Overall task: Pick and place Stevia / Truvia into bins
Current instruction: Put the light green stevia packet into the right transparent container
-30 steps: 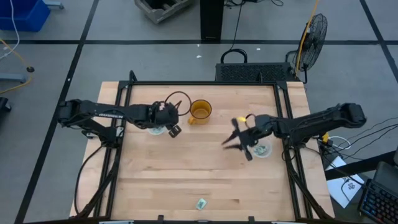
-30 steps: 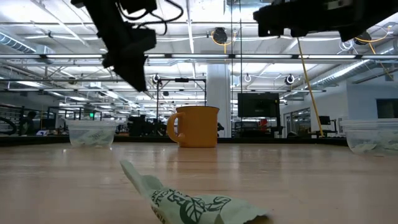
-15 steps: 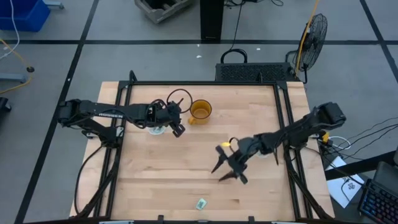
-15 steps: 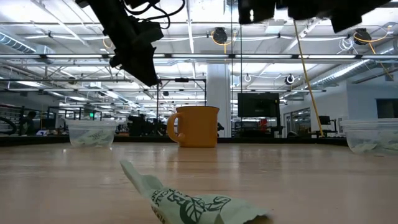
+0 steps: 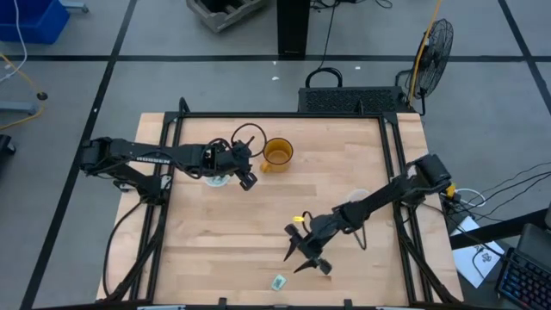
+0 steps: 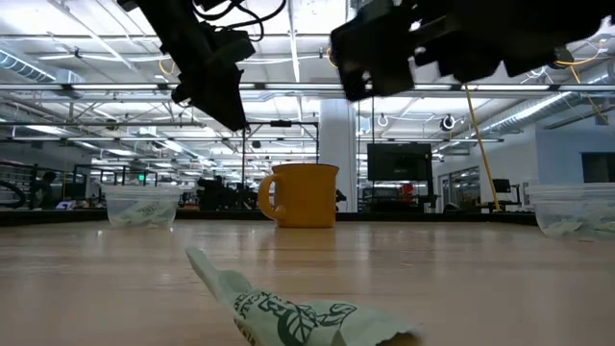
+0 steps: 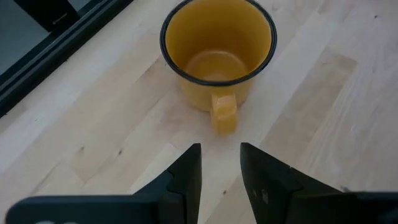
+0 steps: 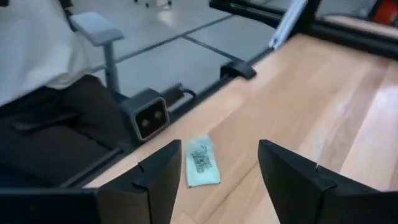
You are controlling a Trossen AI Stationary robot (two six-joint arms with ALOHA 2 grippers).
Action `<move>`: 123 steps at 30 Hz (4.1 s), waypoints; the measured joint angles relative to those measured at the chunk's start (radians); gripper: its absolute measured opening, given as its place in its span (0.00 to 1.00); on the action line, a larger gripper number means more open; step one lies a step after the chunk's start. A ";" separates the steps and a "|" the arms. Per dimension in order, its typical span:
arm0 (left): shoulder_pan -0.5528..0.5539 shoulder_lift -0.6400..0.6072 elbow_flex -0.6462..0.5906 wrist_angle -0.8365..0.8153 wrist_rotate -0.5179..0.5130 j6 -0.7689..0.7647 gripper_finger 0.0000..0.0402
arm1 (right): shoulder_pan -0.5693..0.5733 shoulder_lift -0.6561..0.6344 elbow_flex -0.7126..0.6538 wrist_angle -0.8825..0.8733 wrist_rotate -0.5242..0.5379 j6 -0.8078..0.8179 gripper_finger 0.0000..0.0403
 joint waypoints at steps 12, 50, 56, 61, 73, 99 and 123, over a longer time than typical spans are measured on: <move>0.000 0.000 0.000 0.109 -0.009 -0.002 0.29 | 0.087 0.251 0.184 0.020 0.124 0.032 0.52; -0.068 0.001 0.000 0.108 0.000 -0.024 0.29 | 0.043 0.410 0.274 -0.291 0.272 0.095 0.40; -0.068 0.001 0.000 0.108 0.000 -0.021 0.29 | 0.040 0.412 0.272 -0.222 0.278 0.109 0.33; -0.067 0.001 0.000 0.108 0.000 0.000 0.29 | 0.040 0.415 0.271 -0.117 0.281 0.109 0.24; -0.067 0.001 0.000 0.108 0.000 0.002 0.29 | 0.031 0.395 0.268 -0.031 0.293 0.109 0.07; -0.068 0.000 0.000 0.108 -0.002 -0.001 0.29 | 0.083 -0.512 0.261 -1.522 0.781 0.586 0.02; -0.067 0.000 0.000 0.109 -0.010 -0.001 0.29 | 0.124 -1.063 -0.378 -1.321 0.744 0.911 0.11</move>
